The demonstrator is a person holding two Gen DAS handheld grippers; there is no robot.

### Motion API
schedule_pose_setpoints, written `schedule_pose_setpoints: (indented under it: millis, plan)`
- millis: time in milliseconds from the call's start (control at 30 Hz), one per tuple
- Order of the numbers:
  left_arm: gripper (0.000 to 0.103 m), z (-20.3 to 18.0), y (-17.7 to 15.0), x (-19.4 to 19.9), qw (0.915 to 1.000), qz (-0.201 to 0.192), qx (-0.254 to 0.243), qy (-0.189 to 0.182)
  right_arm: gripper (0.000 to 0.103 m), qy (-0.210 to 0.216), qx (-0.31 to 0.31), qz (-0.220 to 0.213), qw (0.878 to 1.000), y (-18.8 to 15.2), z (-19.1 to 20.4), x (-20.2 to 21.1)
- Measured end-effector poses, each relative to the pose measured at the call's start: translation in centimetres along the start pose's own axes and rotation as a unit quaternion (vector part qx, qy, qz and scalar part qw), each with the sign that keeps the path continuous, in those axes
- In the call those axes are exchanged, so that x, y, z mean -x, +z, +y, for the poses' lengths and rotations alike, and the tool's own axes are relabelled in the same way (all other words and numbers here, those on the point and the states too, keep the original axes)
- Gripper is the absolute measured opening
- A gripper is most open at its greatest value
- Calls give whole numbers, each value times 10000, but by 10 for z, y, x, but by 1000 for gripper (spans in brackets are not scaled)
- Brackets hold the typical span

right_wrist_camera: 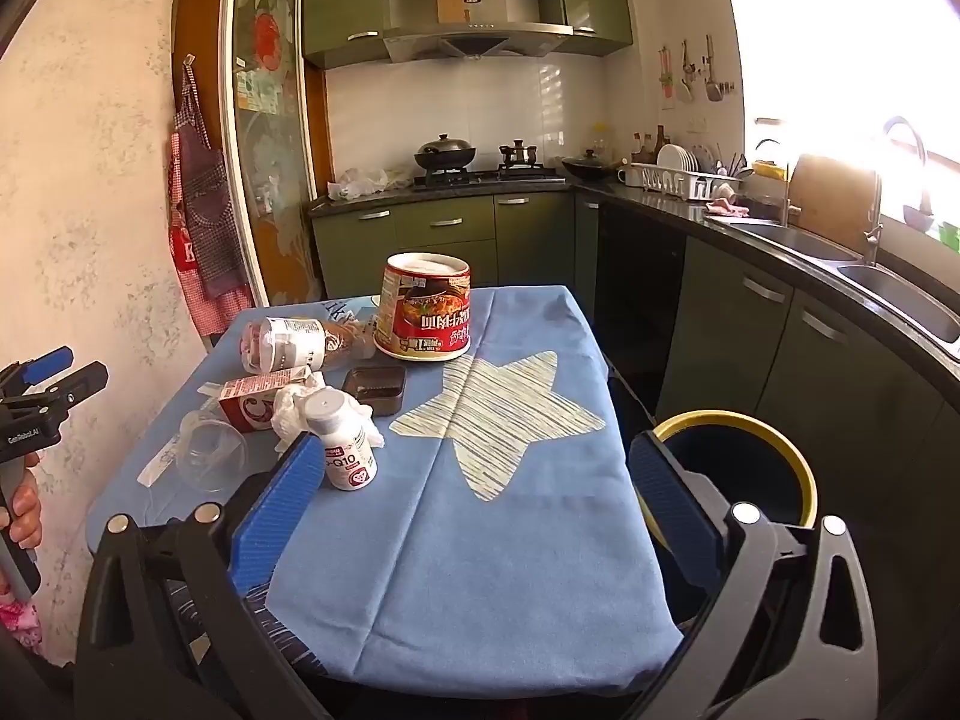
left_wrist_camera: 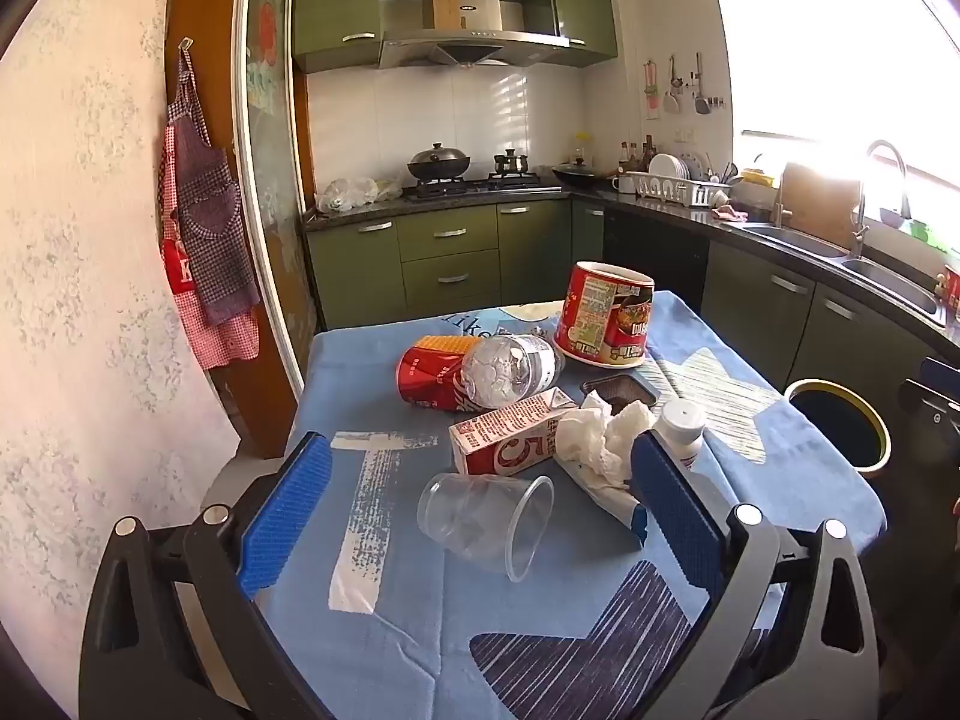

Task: Collect trash

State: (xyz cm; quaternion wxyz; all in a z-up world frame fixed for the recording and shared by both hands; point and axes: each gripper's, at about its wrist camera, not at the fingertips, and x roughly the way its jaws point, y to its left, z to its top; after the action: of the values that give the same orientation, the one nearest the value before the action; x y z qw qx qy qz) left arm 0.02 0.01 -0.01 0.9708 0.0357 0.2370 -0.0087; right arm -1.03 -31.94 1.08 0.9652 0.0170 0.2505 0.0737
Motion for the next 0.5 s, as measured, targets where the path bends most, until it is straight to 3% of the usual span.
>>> schedule_pose_setpoints:
  millis: [500]
  plan:
    - [98, -5, 1, -1, 10000, -10, -14, 11, 97, 19, -27, 15, 10000, 0, -1, -2]
